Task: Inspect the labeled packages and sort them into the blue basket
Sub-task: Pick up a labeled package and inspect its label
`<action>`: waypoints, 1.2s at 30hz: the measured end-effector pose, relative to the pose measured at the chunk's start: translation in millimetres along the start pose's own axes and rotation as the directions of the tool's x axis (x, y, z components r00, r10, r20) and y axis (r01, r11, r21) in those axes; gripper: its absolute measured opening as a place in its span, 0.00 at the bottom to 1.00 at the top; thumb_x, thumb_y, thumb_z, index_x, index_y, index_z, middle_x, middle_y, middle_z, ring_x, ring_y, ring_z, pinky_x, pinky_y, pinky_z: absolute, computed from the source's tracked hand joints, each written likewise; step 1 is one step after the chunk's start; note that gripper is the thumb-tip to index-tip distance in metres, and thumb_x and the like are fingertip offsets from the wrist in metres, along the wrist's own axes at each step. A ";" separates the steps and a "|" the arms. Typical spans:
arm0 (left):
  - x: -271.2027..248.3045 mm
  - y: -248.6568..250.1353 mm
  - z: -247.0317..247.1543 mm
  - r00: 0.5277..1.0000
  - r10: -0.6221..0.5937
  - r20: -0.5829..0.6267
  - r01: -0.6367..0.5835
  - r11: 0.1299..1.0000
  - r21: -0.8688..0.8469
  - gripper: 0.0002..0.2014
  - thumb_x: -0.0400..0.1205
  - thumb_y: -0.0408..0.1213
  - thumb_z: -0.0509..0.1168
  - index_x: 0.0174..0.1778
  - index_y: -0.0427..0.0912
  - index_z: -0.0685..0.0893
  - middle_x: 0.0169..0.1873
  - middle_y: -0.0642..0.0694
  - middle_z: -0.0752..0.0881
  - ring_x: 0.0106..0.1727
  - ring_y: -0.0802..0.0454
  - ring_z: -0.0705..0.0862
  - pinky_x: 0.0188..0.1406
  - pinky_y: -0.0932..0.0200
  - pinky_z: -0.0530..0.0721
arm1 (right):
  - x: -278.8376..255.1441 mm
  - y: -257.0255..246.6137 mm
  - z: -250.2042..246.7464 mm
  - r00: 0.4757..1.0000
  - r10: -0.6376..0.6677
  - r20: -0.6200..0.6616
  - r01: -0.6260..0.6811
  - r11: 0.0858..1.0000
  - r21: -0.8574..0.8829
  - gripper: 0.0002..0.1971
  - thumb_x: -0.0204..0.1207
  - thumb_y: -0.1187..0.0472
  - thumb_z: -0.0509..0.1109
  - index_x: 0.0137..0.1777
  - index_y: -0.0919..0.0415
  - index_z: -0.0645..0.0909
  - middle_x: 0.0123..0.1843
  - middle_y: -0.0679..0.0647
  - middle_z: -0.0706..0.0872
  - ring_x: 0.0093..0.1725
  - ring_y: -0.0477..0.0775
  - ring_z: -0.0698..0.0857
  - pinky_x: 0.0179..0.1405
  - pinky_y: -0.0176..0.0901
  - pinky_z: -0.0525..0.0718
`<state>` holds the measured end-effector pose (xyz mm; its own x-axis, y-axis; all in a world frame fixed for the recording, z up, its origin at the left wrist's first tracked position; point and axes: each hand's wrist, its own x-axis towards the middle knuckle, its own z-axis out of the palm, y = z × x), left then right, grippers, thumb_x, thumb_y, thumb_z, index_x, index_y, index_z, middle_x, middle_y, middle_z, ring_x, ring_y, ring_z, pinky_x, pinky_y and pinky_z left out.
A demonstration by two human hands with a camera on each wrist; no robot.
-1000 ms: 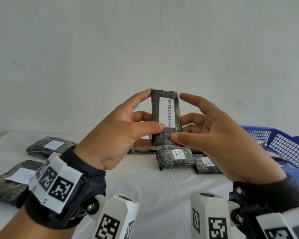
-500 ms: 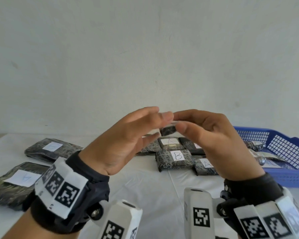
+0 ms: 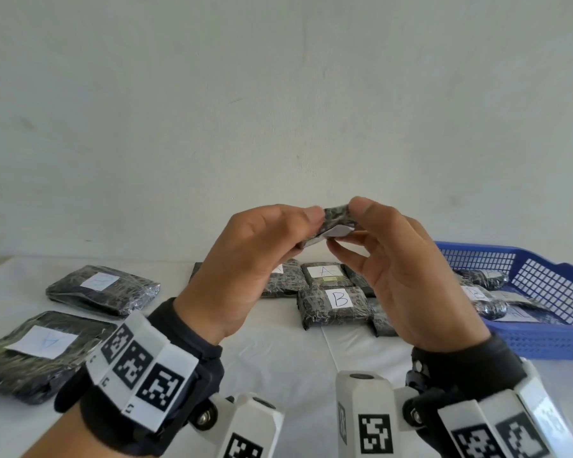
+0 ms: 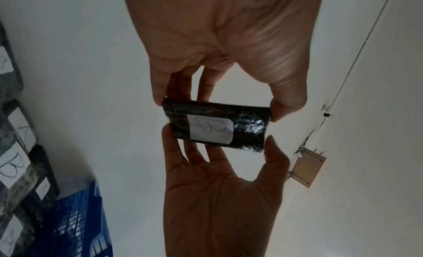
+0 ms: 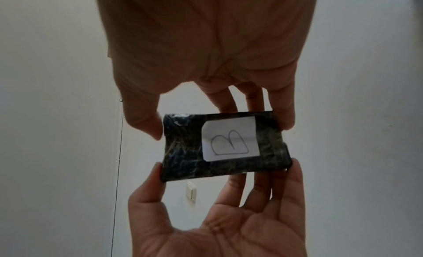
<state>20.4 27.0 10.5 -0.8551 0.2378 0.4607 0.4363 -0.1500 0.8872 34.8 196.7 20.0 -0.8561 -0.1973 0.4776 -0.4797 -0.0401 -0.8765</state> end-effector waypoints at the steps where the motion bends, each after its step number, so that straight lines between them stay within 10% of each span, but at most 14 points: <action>1: -0.1 0.6 0.5 1.000 0.018 -0.020 -0.018 1.000 -0.002 0.27 0.72 0.60 0.69 0.47 0.37 0.92 0.56 0.22 0.86 0.60 0.33 0.87 0.76 0.25 0.76 | -0.5 -0.7 1.5 1.000 0.002 0.009 -0.002 1.000 -0.002 0.15 0.69 0.39 0.70 0.38 0.45 0.93 0.46 0.44 0.91 0.54 0.47 0.86 0.78 0.69 0.80; 4: -0.1 0.7 1.7 0.999 0.044 -0.029 -0.044 0.999 -0.022 0.45 0.71 0.67 0.73 0.50 0.19 0.82 0.43 0.21 0.82 0.49 0.28 0.80 0.69 0.21 0.78 | 0.2 -0.3 3.7 1.000 0.004 -0.029 -0.005 1.000 -0.011 0.15 0.70 0.39 0.71 0.40 0.48 0.91 0.46 0.52 0.87 0.53 0.54 0.82 0.77 0.77 0.77; 9: 0.5 0.1 2.4 0.999 0.026 -0.021 -0.025 1.000 0.015 0.59 0.62 0.80 0.73 0.51 0.16 0.80 0.50 0.40 0.78 0.52 0.43 0.73 0.63 0.23 0.78 | 0.8 1.7 12.0 0.999 0.013 -0.037 -0.010 0.998 0.058 0.16 0.68 0.37 0.69 0.37 0.47 0.89 0.43 0.50 0.87 0.51 0.49 0.84 0.73 0.59 0.82; 12: -0.6 -0.1 3.6 0.999 0.016 -0.041 -0.014 0.998 0.055 0.50 0.68 0.75 0.71 0.54 0.21 0.85 0.45 0.31 0.87 0.48 0.33 0.83 0.68 0.34 0.81 | 1.5 2.7 15.1 0.997 0.040 -0.066 -0.040 0.999 0.005 0.25 0.69 0.36 0.70 0.41 0.61 0.86 0.44 0.70 0.80 0.48 0.58 0.78 0.67 0.76 0.81; 17: 1.4 -5.3 2.3 0.998 -0.058 -0.011 0.059 0.998 0.038 0.51 0.66 0.78 0.71 0.57 0.27 0.85 0.48 0.40 0.80 0.51 0.42 0.77 0.70 0.26 0.78 | 0.0 0.3 16.6 0.996 0.081 -0.044 -0.080 0.997 0.019 0.15 0.78 0.42 0.65 0.37 0.43 0.90 0.41 0.44 0.87 0.48 0.46 0.83 0.77 0.73 0.78; 19: 2.1 -5.3 3.6 0.998 -0.061 -0.004 0.061 0.998 0.026 0.34 0.70 0.70 0.68 0.50 0.40 0.92 0.47 0.29 0.87 0.54 0.32 0.84 0.77 0.25 0.76 | 0.2 0.4 13.1 0.996 0.082 -0.046 -0.080 0.996 0.033 0.15 0.78 0.43 0.63 0.35 0.43 0.88 0.40 0.43 0.87 0.49 0.45 0.83 0.79 0.70 0.78; 22: 2.8 -7.1 0.6 0.996 -0.086 -0.009 0.086 0.996 -0.018 0.21 0.70 0.64 0.66 0.45 0.57 0.96 0.48 0.47 0.94 0.57 0.49 0.90 0.77 0.35 0.80 | 1.3 1.7 9.9 0.996 0.092 -0.014 -0.092 0.995 0.027 0.16 0.73 0.38 0.67 0.43 0.46 0.91 0.50 0.55 0.91 0.54 0.47 0.85 0.78 0.65 0.80; 24: 4.9 -7.3 -3.3 0.991 -0.135 0.005 0.135 0.986 -0.099 0.19 0.73 0.61 0.67 0.49 0.54 0.95 0.50 0.46 0.94 0.55 0.51 0.90 0.76 0.38 0.81 | 2.3 5.3 5.9 0.995 0.089 -0.048 -0.094 0.990 -0.106 0.19 0.73 0.38 0.71 0.51 0.52 0.91 0.54 0.63 0.90 0.53 0.50 0.86 0.71 0.67 0.85; 28: 5.8 -0.4 -14.9 0.985 -0.172 0.016 0.173 0.980 -0.094 0.19 0.79 0.55 0.64 0.53 0.44 0.89 0.51 0.40 0.94 0.52 0.47 0.92 0.62 0.40 0.91 | 5.1 11.1 -2.3 0.983 -0.034 -0.179 -0.044 0.910 -0.413 0.06 0.83 0.56 0.77 0.49 0.41 0.91 0.42 0.46 0.93 0.37 0.43 0.87 0.37 0.33 0.83; 36: 6.8 -0.3 -18.9 0.996 0.033 -0.088 -0.032 0.999 0.014 0.09 0.86 0.41 0.66 0.54 0.41 0.89 0.50 0.40 0.94 0.56 0.47 0.94 0.52 0.50 0.94 | 3.2 10.1 -4.7 0.952 -0.228 -0.206 0.103 0.868 -0.486 0.05 0.80 0.58 0.79 0.52 0.47 0.91 0.46 0.48 0.93 0.47 0.47 0.91 0.43 0.35 0.88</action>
<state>9.2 10.5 12.9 -0.8614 0.1473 0.4860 0.4674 -0.1443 0.8722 26.3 200.3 12.9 -0.7447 0.0231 0.6670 -0.5980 0.4205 -0.6823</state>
